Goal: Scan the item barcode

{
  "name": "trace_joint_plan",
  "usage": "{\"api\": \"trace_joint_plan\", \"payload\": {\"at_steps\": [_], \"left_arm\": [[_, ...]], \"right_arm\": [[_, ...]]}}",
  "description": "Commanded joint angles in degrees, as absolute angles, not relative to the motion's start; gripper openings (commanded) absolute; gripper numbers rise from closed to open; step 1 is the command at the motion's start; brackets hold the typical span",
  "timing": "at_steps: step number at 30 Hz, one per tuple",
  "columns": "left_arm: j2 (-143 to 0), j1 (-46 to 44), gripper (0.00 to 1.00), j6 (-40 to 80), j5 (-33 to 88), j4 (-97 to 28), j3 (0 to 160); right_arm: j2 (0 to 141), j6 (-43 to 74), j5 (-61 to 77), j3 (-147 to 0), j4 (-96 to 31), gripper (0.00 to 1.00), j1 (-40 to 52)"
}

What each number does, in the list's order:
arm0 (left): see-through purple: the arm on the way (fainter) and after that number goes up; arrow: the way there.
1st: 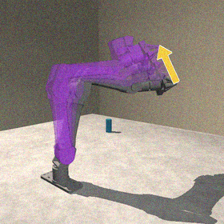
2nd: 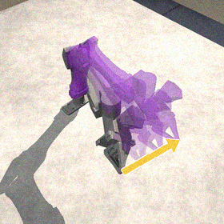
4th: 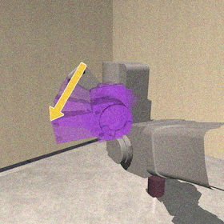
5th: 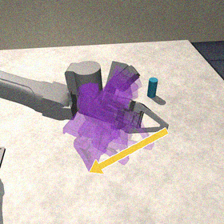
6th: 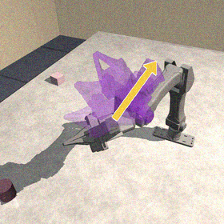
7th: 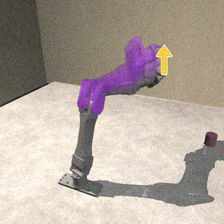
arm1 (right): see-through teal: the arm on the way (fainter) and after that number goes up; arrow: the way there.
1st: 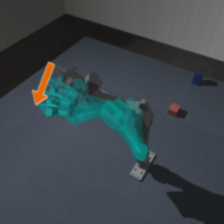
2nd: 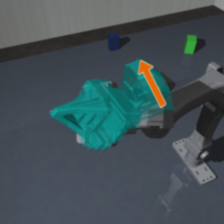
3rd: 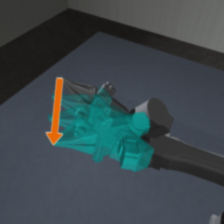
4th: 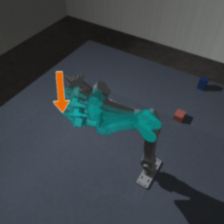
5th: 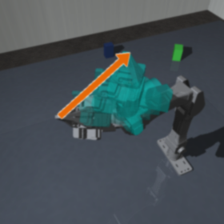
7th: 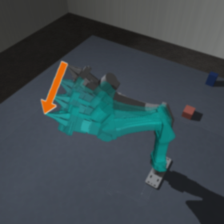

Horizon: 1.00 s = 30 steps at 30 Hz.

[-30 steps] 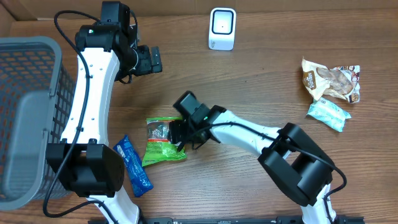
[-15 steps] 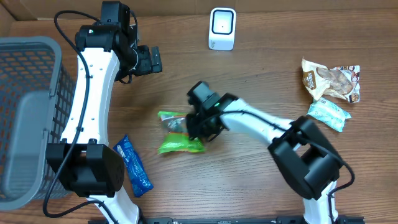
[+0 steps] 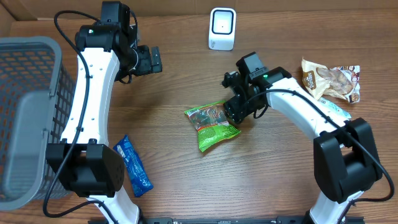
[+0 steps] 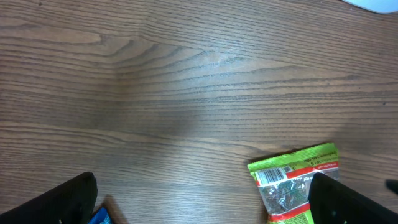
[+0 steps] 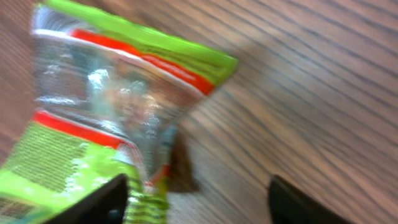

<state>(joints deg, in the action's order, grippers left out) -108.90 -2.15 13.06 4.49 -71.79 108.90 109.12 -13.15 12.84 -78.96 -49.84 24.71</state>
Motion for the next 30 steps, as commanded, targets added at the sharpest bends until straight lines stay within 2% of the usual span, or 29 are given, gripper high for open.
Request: {"api": "trace_joint_plan", "payload": {"at_steps": [1, 3, 4, 7, 14, 19, 25, 30], "left_arm": [[-109.06, -2.26, 1.0, 11.79, 4.89, -71.72, 109.6], [-109.06, -2.26, 1.0, 11.77, 4.89, -71.72, 109.6], [-109.06, -2.26, 1.0, 11.77, 4.89, -71.72, 109.6], [-109.06, -2.26, 1.0, 11.79, 4.89, -71.72, 109.6], [-109.06, -2.26, 1.0, 11.79, 4.89, -71.72, 109.6], [-109.06, -2.26, 1.0, 11.77, 4.89, -71.72, 109.6], [-109.06, -2.26, 1.0, 11.77, 4.89, -71.72, 109.6], [-109.06, -2.26, 1.0, 11.79, 4.89, -71.72, 109.6]], "right_arm": [[108.09, -10.52, 10.66, -79.72, -49.65, 0.89, 23.51], [108.09, -6.81, 13.52, -79.92, -49.12, 0.99, 23.24], [108.12, -5.89, 16.32, -79.92, -48.9, 1.0, 23.2], [108.51, -3.36, 25.34, -79.83, -48.1, 1.0, 23.18], [112.46, 14.76, 25.85, -77.67, -43.72, 0.97, 24.23], [115.57, 23.05, 25.87, -76.71, -47.16, 0.94, 25.67], [116.09, 24.18, 29.28, -76.31, -48.53, 0.93, 27.99], [116.4, 28.47, 26.04, -76.05, -48.23, 0.9, 31.09]]}}
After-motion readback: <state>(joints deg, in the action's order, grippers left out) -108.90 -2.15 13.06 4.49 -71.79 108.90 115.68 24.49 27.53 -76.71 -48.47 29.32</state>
